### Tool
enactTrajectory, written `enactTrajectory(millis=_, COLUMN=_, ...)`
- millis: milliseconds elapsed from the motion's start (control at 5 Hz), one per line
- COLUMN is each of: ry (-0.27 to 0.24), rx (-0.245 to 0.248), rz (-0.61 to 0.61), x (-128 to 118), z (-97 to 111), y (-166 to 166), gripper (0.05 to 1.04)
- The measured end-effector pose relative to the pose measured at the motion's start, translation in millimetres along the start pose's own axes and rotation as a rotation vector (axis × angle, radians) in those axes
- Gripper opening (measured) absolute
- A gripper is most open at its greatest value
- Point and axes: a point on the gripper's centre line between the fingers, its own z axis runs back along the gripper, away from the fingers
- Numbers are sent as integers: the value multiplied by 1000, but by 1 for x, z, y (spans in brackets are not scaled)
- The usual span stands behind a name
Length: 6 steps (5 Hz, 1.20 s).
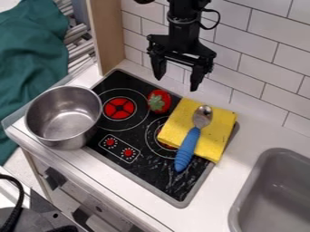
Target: Place the pot on the top left of the kitchen burner
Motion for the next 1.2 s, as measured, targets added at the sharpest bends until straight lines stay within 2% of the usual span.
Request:
enactTrajectory(millis=200, ry=44, rx=5, rz=9, x=-9, z=-12, y=1, gripper=1011)
enactTrajectory(millis=400, ry=94, rx=33, rz=90, x=-34, z=-17, y=22, gripper=1011)
enactTrajectory(millis=600, ry=79, rx=35, rz=175, x=-52, z=-14, y=45, gripper=1011)
enactTrajectory(millis=800, ry=94, rx=40, rz=265, x=-81, z=-28, y=68, gripper=1011)
enactTrajectory(millis=1000, ry=93, rx=48, rz=325, x=-95, z=-34, y=87, gripper=1011)
enactTrajectory(millis=1200, ry=69, rx=49, rz=372, x=-100, z=-37, y=107, gripper=1011)
